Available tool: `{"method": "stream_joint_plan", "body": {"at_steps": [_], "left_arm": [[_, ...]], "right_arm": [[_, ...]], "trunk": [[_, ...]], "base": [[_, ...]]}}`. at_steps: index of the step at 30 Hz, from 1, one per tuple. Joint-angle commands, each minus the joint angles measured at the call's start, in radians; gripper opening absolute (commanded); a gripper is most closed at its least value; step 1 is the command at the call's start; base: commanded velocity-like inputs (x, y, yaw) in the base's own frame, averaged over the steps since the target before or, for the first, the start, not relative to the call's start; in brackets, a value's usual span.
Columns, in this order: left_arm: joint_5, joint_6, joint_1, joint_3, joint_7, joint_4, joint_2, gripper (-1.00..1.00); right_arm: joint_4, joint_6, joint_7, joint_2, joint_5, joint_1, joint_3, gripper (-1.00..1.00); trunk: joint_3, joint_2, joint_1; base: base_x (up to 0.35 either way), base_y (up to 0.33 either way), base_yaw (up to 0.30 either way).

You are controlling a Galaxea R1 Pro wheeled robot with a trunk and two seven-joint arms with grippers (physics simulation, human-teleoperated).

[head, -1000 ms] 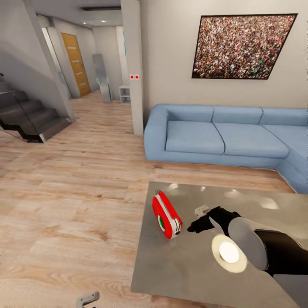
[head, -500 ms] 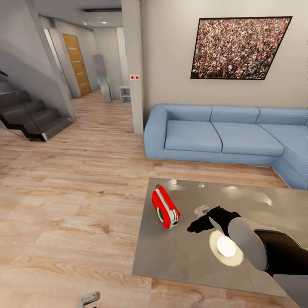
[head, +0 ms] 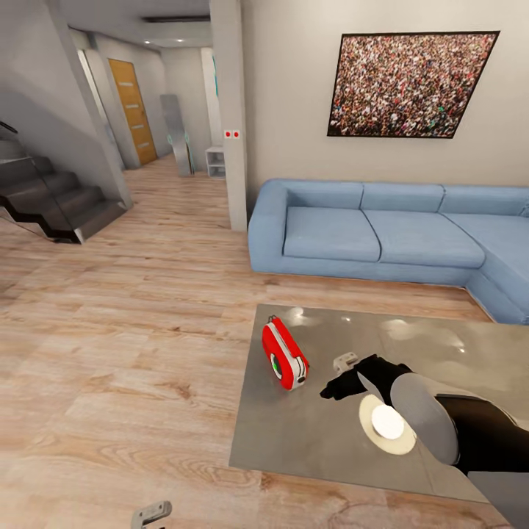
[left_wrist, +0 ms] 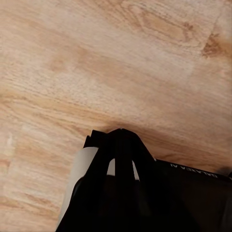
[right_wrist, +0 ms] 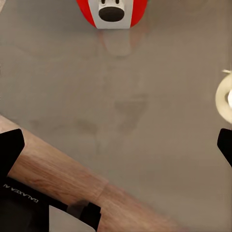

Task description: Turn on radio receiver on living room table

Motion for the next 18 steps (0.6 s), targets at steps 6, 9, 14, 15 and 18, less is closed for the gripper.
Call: {"method": "stream_joint_plan", "body": {"at_steps": [6,9,14,15,18], "left_arm": [[-0.001,0.0,0.0,0.0,0.0,0.0,0.001,-1.0],[-0.001,0.0,0.0,0.0,0.0,0.0,0.002,-1.0],[-0.002,0.0,0.0,0.0,0.001,0.0,0.004,-1.0],[-0.002,0.0,0.0,0.0,0.001,0.0,0.004,-1.0],[-0.002,0.0,0.0,0.0,0.002,0.0,0.003,-1.0]], "right_arm": [[0.001,-0.007,0.0,0.0,-0.003,0.021,0.0,1.0],[0.002,-0.053,0.0,-0.001,-0.003,0.059,0.0,1.0],[0.002,-0.122,-0.001,-0.004,-0.003,0.159,0.0,1.0],[0.002,-0.128,0.0,-0.006,-0.003,0.185,0.0,1.0],[0.002,-0.153,-0.001,-0.011,-0.002,0.268,0.0,1.0]], "trunk": [[0.019,0.042,-0.023],[0.028,0.063,-0.035],[0.044,0.098,-0.054],[0.047,0.105,-0.058],[0.057,0.126,-0.069]], "base": [[0.0,0.0,0.0],[0.0,0.0,0.0],[0.0,0.0,0.0],[0.0,0.0,0.0],[0.0,0.0,0.0]]}}
